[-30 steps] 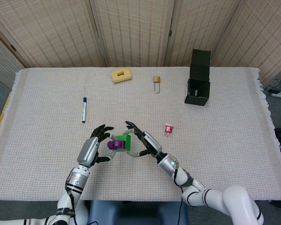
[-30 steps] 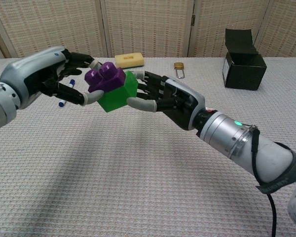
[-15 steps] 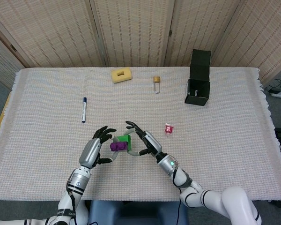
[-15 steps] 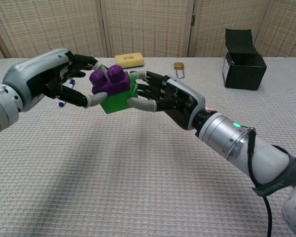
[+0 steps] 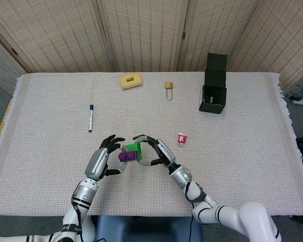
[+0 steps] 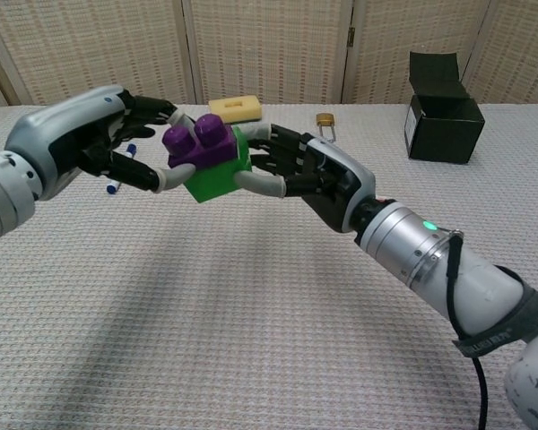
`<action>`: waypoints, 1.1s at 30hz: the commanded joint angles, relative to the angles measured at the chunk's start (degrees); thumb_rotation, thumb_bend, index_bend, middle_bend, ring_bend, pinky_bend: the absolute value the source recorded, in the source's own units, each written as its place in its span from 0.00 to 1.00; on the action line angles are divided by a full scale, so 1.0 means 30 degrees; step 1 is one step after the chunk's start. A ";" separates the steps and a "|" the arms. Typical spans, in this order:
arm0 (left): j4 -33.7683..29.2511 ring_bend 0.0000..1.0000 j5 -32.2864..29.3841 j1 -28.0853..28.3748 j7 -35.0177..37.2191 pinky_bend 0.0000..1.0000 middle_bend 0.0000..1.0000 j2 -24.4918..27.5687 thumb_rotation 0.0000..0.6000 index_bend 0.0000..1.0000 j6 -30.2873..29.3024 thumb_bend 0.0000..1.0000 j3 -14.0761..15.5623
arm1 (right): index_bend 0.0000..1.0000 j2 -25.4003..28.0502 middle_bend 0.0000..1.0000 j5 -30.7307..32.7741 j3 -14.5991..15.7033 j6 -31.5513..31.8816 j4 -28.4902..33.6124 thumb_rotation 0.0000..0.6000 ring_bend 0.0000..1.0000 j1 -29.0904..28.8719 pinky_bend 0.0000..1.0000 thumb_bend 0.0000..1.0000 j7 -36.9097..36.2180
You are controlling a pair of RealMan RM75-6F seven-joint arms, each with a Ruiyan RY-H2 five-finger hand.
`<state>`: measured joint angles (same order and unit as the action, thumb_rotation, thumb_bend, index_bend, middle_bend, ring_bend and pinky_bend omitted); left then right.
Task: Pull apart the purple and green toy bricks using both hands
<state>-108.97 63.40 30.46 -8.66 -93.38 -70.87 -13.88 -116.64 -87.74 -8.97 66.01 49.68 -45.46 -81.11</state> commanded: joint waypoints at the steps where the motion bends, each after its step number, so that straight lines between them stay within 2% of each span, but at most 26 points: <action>1: 0.0105 0.00 0.0467 -0.0080 0.0259 0.00 0.24 0.0026 1.00 0.81 -0.0123 0.69 0.0090 | 0.97 0.0039 0.30 -0.0023 0.0012 0.0056 0.0049 1.00 0.25 0.0052 0.00 0.27 0.0014; 7: 0.0707 0.00 0.1399 -0.0265 0.0749 0.00 0.24 -0.0216 1.00 0.81 -0.0563 0.70 0.0254 | 0.98 0.0154 0.30 -0.0066 0.0135 0.0212 0.0110 1.00 0.25 0.0306 0.00 0.27 -0.0130; 19: 0.1601 0.00 0.2409 -0.0371 0.1410 0.00 0.24 0.0026 1.00 0.81 -0.1030 0.70 -0.0141 | 0.99 0.0366 0.30 -0.0043 0.0408 0.0239 -0.0302 1.00 0.25 0.0835 0.00 0.27 -0.0360; 22: 0.1954 0.00 0.2705 -0.0452 0.1547 0.00 0.24 0.0255 1.00 0.81 -0.1232 0.70 -0.0231 | 0.99 0.0916 0.30 -0.0302 0.0644 -0.0048 0.0140 1.00 0.26 0.0725 0.00 0.27 -0.0098; 27: 0.2303 0.00 0.2580 -0.0895 0.2532 0.00 0.24 0.0971 1.00 0.81 -0.1120 0.70 -0.0086 | 0.99 0.2743 0.30 -0.0386 0.0636 -0.0386 0.1302 1.00 0.26 0.0617 0.00 0.27 0.3561; 30: 0.2876 0.01 0.2531 -0.1165 0.3502 0.00 0.25 0.1322 1.00 0.81 -0.0888 0.70 0.0072 | 0.99 0.4460 0.30 -0.0106 0.0558 -0.0729 0.2971 1.00 0.26 0.0758 0.00 0.27 0.7687; 33: 0.3789 0.01 0.2528 -0.1320 0.4393 0.00 0.25 0.1428 1.00 0.81 -0.0575 0.70 0.0240 | 0.99 0.6310 0.30 0.0709 0.0361 -0.1198 0.5475 1.00 0.26 0.1130 0.00 0.27 1.1685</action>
<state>-99.14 71.04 27.00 3.00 -89.55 -73.29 -13.60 -105.77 -88.03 -7.30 64.49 56.74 -43.13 -61.34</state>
